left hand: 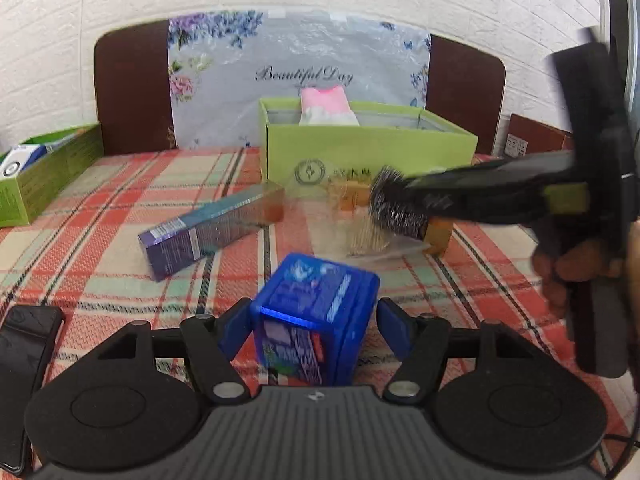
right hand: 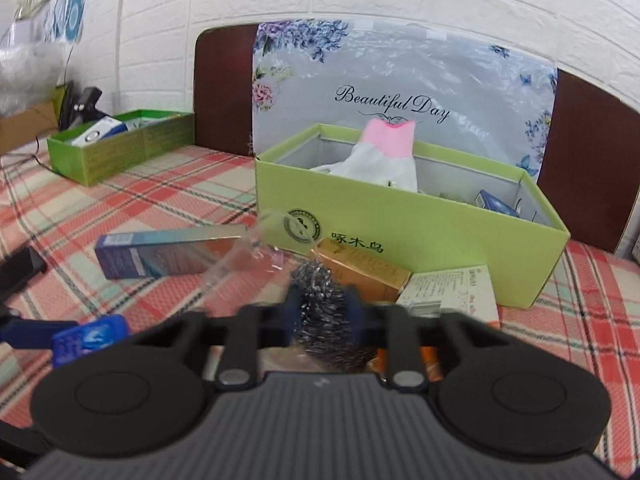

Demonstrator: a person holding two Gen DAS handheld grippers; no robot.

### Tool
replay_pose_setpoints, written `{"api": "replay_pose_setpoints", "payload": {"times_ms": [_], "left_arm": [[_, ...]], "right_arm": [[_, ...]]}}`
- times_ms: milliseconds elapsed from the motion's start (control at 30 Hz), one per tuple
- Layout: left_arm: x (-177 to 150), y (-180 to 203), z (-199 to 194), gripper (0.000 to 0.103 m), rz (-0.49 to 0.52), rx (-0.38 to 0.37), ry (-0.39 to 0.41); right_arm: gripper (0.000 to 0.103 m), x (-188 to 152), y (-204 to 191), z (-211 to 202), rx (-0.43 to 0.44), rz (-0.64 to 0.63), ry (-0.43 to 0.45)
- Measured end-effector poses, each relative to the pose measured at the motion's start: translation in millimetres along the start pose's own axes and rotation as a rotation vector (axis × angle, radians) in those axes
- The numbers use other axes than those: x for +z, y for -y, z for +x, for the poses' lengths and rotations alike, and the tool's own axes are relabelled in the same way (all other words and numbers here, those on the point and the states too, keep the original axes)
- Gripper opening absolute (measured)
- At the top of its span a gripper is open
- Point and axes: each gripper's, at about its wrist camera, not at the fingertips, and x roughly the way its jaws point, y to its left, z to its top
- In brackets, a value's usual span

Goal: Organize objects
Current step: 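Grasp the steel wool scrubber with right tool while left tool grasps blue round container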

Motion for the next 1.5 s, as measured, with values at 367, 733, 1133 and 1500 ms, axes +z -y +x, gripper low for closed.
{"api": "replay_pose_setpoints", "payload": {"times_ms": [367,733,1133,1500], "left_arm": [[-13.2,0.7,0.8,0.07,-0.023,-0.016,-0.041],[-6.2,0.8,7.1,0.08,-0.034,0.017,-0.038],[-4.7,0.8,9.9,0.077,-0.023,0.021,-0.03],[-4.8,-0.3,15.8,0.068,-0.035,0.013,-0.042]], "right_arm": [[0.015,-72.2,10.3,-116.1,0.04,0.009,0.01],[0.079,-80.5,8.4,-118.4,0.141,0.174,-0.095],[0.083,-72.8,16.2,-101.8,0.098,0.31,-0.129],[0.064,-77.6,13.1,-81.8,0.089,0.346,-0.123]]}}
